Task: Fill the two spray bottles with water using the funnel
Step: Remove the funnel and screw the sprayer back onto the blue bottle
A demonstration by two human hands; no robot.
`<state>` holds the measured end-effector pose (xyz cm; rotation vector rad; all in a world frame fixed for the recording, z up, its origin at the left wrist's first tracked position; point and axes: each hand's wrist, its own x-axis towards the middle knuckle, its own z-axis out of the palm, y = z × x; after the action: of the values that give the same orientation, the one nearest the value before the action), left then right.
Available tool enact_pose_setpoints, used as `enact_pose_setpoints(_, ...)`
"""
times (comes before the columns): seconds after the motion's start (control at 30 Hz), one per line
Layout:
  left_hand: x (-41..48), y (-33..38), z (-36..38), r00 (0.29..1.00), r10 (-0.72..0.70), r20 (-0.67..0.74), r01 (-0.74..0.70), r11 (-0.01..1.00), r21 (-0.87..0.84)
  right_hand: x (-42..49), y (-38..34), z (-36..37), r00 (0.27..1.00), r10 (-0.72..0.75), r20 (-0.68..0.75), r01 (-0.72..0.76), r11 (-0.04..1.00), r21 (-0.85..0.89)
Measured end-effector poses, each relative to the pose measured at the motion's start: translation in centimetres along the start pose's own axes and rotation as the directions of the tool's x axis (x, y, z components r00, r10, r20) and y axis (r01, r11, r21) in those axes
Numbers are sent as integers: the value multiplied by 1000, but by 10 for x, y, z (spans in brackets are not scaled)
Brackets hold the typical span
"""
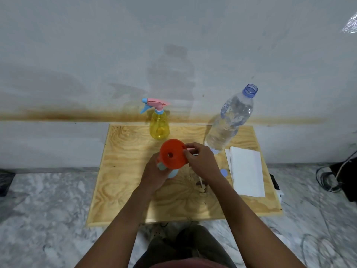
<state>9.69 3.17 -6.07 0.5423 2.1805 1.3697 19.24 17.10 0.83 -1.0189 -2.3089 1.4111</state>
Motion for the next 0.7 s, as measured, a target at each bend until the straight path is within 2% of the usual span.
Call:
enact_pose_setpoints(0.17, -1, 3, 0, 998, 53, 16, -53, 998, 22, -8, 3, -9, 994, -53, -92, 58, 997, 46)
enact_pose_setpoints(0.3, 1, -2, 0, 997, 76, 25, -76, 997, -14, -26, 31, -24, 986, 58, -157, -43, 994, 103)
enact_pose_setpoints(0.5, 3, -2, 3, 1000, 27, -3, -27, 1000, -13, -54, 75, -12, 968, 86, -238, -84, 996, 18)
enact_pose_setpoints(0.6, 4, -5, 2, 999, 45, 13, -45, 999, 22, -59, 95, 3, 958, 3, -286, -27, 996, -82)
enact_pose_setpoints(0.7, 6, -7, -1, 998, 60, 12, -60, 997, 53, -59, 108, 15, 962, -87, -260, 33, 979, -203)
